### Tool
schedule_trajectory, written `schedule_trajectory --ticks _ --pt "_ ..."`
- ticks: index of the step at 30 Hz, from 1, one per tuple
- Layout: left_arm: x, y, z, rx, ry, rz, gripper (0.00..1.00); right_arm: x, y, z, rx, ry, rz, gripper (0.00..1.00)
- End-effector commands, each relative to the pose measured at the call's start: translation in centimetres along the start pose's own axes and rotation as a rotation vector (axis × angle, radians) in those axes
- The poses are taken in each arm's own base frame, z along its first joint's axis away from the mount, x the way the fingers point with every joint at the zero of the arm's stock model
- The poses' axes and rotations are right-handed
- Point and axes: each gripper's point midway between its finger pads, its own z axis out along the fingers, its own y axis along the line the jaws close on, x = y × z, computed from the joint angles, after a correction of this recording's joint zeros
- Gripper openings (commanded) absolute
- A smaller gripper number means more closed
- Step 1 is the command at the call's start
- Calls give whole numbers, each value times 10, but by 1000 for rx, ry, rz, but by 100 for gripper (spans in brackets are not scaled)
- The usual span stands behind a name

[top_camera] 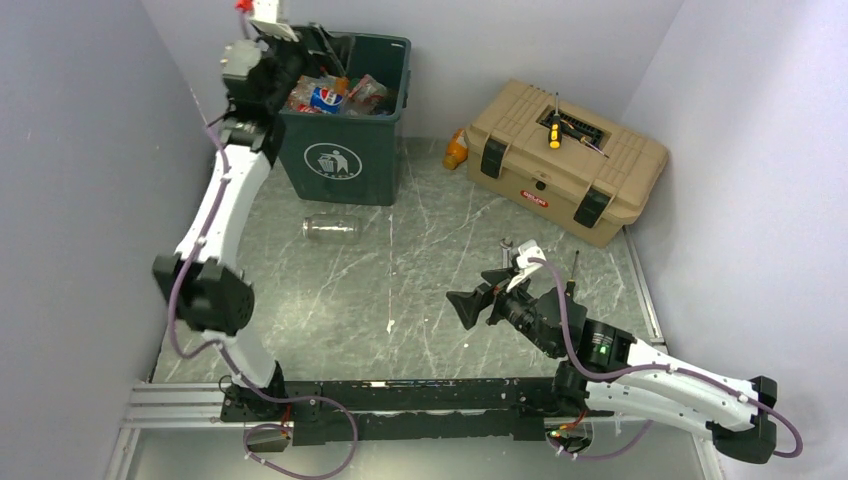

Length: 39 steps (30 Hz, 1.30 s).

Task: Put the plastic bottles in the bin
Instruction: Place the plastic bottle in the trash bin, then pick up the plastic bottle at the center of the board.

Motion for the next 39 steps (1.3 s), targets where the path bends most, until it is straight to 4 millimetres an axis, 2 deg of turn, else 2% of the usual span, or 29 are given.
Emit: schedule_trajectory --ticks 1,3,4,8,11,16,20,22,24,29,35,39 --pt "-149 -53 -77 12 -334 59 99 -28 11 0 -28 -67 21 100" --pt "-145 -52 -106 -58 -315 26 99 -28 12 2 -26 -71 35 100" --pt "-146 -53 -129 -99 -307 -4 99 -28 11 2 -19 -80 54 100" --pt "-41 -27 -184 -303 -36 -178 99 -21 11 8 -17 -84 91 100" --pt "29 -20 -226 -397 120 -258 99 -10 14 14 -23 -47 73 100" --pt "117 -21 -286 -495 268 -429 99 3 19 27 -45 -34 46 100" --pt "189 -18 -316 -593 338 -638 99 11 22 38 -40 -21 36 100" --pt "220 -16 -323 -649 369 -747 99 14 23 42 -38 -9 35 100" --pt "240 -13 -325 -717 381 -852 99 17 25 45 -40 3 35 100" --pt "261 -2 -316 -847 406 -959 99 21 25 48 -37 9 35 100" --pt "290 4 -290 -914 377 -1148 99 24 28 53 -31 38 17 100" --pt "296 17 -276 -982 352 -1168 99 24 27 50 -32 36 30 100"
